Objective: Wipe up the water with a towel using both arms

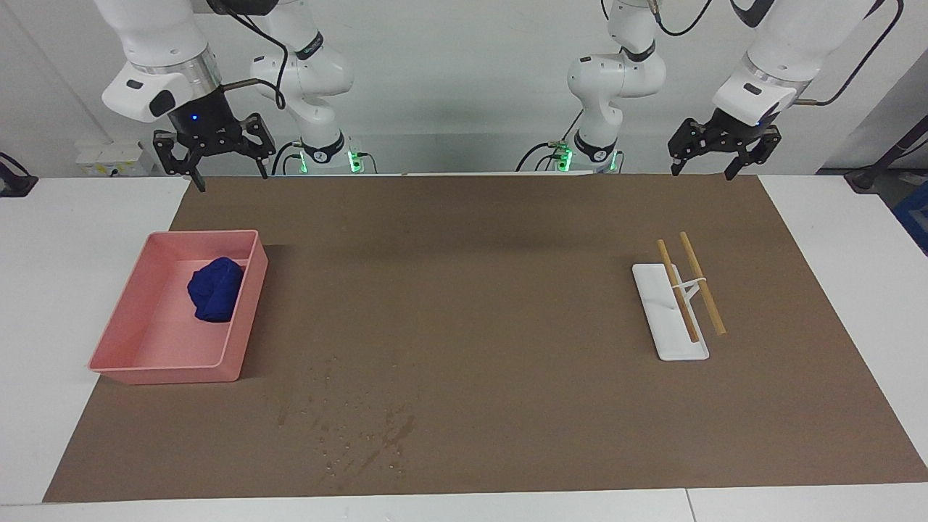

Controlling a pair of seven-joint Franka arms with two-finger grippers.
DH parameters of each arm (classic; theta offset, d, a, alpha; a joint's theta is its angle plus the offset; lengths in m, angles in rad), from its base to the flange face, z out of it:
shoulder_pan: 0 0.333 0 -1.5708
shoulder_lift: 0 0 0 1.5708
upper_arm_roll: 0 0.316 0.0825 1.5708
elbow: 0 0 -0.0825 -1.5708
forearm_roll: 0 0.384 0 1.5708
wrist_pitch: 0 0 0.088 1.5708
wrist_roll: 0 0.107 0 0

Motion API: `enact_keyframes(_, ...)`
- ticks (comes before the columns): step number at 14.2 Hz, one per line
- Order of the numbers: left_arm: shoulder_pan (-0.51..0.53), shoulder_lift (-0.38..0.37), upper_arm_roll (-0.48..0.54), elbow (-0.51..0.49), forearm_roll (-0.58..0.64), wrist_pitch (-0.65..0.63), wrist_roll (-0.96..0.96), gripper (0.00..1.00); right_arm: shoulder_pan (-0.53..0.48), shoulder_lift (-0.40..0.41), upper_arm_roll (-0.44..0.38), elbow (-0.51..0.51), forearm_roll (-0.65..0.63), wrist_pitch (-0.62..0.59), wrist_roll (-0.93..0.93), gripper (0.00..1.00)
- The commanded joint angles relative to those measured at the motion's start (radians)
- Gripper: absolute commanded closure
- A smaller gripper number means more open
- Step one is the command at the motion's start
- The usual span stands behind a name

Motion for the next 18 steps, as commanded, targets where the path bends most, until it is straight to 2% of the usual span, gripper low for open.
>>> enact_keyframes(1,0.005,-0.008,-0.001,-0.003,0.0,-0.013,-0.003,0.0,-0.002,0.024,0.005,0.041,0.001,-0.032,0.018,0.0)
enact_keyframes(10,0.005,-0.008,-0.001,-0.003,0.0,-0.013,-0.003,0.0,-0.011,0.007,0.008,0.006,0.005,-0.058,0.063,0.0)
enact_keyframes(15,0.005,-0.008,-0.001,-0.003,0.0,-0.013,-0.003,0.0,-0.089,0.007,0.072,0.004,0.012,-0.058,0.063,0.0)
enact_keyframes(18,0.005,-0.008,-0.001,-0.003,0.0,-0.013,-0.001,0.0,-0.1,0.007,0.085,0.004,0.012,-0.058,0.063,0.0)
